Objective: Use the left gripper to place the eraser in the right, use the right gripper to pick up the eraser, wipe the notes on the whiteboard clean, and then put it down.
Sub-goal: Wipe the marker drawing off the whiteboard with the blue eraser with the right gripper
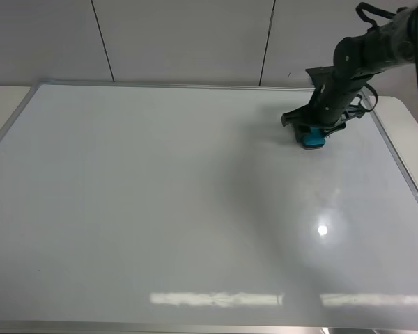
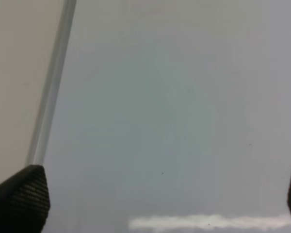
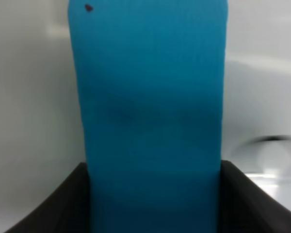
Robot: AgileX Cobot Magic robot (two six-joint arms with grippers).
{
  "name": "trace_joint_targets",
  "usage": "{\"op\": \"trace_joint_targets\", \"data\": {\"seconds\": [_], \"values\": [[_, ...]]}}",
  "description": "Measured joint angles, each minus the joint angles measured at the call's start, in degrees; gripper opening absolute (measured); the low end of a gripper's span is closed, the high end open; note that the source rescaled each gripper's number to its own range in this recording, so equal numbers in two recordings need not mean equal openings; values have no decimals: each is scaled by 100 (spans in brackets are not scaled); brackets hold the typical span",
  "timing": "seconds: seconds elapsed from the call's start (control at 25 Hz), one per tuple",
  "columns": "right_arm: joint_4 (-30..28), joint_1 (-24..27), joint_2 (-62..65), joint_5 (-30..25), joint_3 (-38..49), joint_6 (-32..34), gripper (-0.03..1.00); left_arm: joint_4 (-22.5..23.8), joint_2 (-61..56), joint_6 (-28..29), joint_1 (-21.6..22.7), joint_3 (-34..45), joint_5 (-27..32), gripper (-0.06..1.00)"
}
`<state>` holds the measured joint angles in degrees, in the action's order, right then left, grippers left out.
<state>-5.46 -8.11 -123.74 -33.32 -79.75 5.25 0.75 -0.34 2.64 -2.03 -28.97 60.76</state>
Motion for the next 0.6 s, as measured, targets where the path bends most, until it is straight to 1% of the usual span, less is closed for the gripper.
{"op": "trace_joint_targets", "data": {"seconds": [0.08, 0.2, 0.24, 0.32, 0.48, 0.6], "values": [[171, -439, 0, -78, 0, -65, 2, 0, 0, 0, 0, 0, 0, 100], [254, -1051, -1, -129, 0, -72, 2, 0, 0, 0, 0, 0, 0, 100], [260, -1225, -6, -129, 0, -72, 2, 0, 0, 0, 0, 0, 0, 100], [268, -1418, -8, -123, 0, -67, 2, 0, 0, 0, 0, 0, 0, 100], [311, -1375, -18, -128, 0, -58, 2, 0, 0, 0, 0, 0, 0, 100], [298, -1149, -18, -154, 0, -58, 2, 0, 0, 0, 0, 0, 0, 100]]}}
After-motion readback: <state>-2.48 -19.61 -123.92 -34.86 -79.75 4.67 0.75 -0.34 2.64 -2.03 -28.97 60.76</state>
